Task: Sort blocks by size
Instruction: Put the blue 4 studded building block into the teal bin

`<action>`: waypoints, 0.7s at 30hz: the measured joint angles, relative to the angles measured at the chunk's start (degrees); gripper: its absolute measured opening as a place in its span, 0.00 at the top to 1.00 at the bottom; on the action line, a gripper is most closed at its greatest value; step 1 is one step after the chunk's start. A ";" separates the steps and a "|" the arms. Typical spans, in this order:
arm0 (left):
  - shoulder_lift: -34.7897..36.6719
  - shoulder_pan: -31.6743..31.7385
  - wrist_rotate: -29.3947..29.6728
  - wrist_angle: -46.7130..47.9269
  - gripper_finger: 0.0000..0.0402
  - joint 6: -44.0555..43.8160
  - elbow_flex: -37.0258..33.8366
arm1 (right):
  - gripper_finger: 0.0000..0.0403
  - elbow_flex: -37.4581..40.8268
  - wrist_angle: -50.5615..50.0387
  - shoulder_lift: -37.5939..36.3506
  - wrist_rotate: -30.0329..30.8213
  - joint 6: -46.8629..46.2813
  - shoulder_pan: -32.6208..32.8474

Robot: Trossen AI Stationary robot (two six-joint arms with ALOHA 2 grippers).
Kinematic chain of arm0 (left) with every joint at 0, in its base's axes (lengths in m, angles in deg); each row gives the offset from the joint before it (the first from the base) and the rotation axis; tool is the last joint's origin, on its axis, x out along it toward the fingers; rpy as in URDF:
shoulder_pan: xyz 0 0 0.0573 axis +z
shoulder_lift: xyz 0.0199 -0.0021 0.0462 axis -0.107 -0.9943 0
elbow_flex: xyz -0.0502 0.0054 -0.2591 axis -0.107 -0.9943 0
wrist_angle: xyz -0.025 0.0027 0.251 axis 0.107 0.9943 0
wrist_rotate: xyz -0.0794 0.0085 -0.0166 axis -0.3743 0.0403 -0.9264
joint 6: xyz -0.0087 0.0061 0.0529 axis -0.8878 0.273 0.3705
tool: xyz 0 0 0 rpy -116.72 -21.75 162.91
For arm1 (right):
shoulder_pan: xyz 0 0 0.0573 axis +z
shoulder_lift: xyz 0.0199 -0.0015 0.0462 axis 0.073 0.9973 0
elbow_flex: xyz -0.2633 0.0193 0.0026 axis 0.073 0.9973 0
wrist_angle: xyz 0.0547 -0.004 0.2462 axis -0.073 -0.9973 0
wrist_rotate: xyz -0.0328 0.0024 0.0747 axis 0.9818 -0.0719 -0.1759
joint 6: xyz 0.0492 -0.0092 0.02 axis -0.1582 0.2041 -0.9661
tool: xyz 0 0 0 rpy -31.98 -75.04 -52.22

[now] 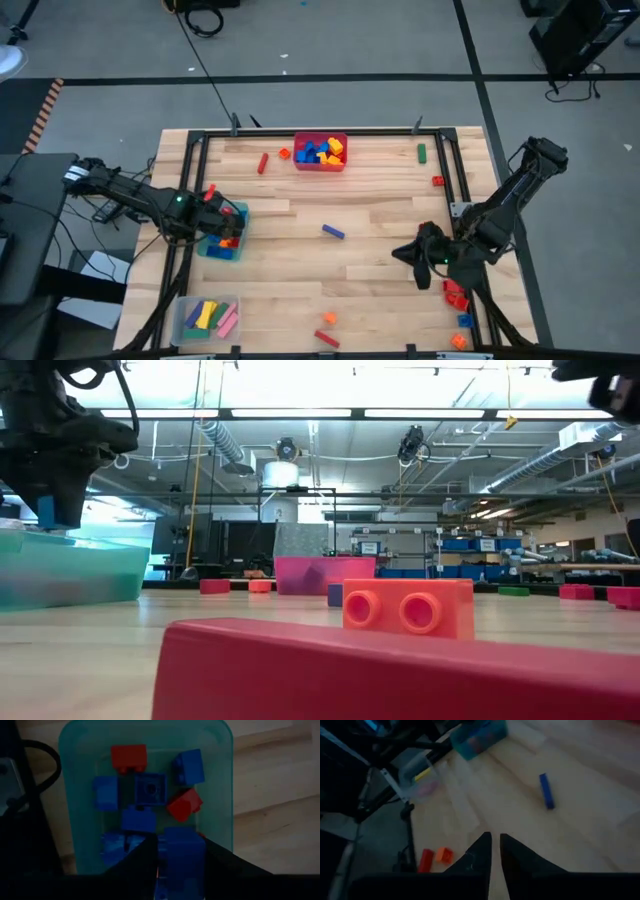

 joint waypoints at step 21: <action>-0.05 0.04 0.26 -0.73 0.68 -3.84 -1.00 | 0.64 -0.01 0.10 -0.39 -10.87 10.25 -7.56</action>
